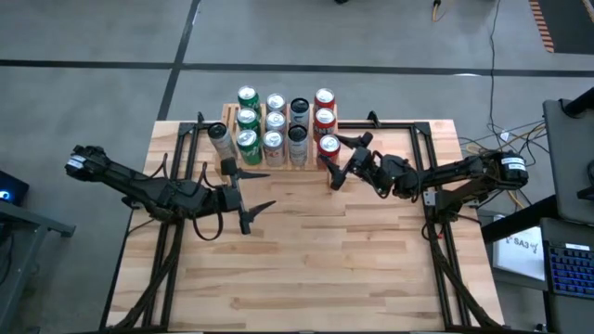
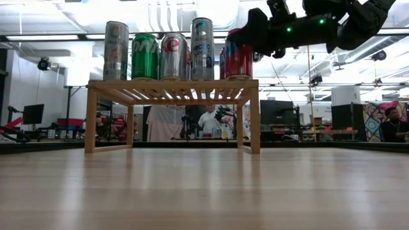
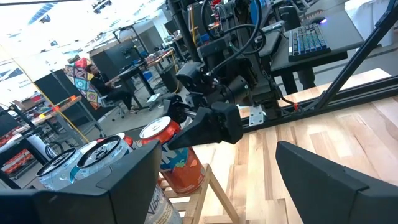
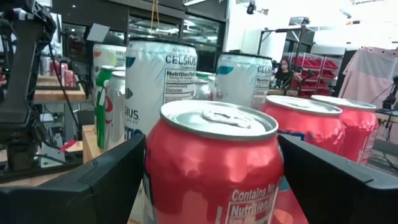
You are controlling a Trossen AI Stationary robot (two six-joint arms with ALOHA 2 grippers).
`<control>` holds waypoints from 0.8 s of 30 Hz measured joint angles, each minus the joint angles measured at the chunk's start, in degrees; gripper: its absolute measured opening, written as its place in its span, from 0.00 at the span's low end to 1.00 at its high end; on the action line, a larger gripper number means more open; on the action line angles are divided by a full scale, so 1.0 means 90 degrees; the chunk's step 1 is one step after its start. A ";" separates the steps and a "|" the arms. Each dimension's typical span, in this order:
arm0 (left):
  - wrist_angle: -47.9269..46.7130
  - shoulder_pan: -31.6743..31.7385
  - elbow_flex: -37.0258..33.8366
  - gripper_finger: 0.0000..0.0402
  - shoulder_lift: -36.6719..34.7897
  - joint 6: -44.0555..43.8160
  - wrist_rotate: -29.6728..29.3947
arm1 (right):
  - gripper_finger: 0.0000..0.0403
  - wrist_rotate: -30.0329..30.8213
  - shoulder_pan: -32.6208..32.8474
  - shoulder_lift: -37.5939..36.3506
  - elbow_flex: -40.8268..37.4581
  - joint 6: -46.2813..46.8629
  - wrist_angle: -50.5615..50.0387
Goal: Place canned beverage on shelf
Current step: Put the orange soda can on the shelf
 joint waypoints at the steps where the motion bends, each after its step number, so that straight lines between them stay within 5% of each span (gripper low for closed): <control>1: 0.0000 0.0000 0.0000 0.75 0.0000 0.0001 0.0000 | 0.86 0.0000 0.0001 0.0000 0.0000 -0.0018 0.0031; 24: -0.0002 -0.0002 0.0000 0.75 0.0000 -0.0004 0.0000 | 0.86 0.0002 0.0001 -0.0003 0.0532 -0.0515 -0.0158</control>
